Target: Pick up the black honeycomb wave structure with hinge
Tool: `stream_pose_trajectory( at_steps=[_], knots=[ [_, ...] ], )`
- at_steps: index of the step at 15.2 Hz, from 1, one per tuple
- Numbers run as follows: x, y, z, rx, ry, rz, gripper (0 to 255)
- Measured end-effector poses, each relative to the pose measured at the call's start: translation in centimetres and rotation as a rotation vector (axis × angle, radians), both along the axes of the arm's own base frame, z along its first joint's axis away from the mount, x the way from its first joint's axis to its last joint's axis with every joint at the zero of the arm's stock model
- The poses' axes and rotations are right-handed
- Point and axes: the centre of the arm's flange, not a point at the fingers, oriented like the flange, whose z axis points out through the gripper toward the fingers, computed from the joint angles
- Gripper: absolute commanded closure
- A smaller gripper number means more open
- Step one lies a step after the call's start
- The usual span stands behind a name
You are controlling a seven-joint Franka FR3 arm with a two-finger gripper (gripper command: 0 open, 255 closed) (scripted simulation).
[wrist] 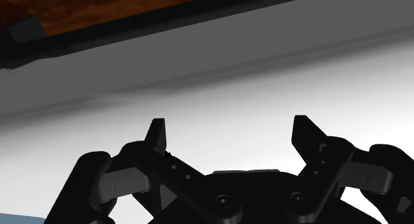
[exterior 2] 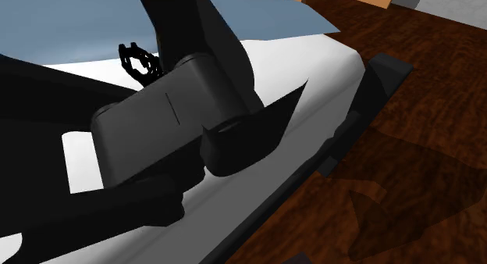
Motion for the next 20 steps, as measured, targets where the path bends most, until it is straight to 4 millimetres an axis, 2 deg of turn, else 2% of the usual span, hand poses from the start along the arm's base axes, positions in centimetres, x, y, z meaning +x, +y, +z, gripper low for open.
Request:
stream_pose_trajectory(
  at_steps=[2,4,11,16,20],
  knots=[
    [0.5,-0.4,0.1,0.002,0.005,0.006,0],
    [2.5,-1.6,0.1,0.008,0.023,0.026,0],
    [11.6,-6.1,-1.0,0.035,0.1,0.114,0],
    [18.8,-9.2,-2.2,0.053,0.156,0.177,0],
    [24.3,-10.9,-3.5,0.067,0.201,0.228,0]
  ],
)
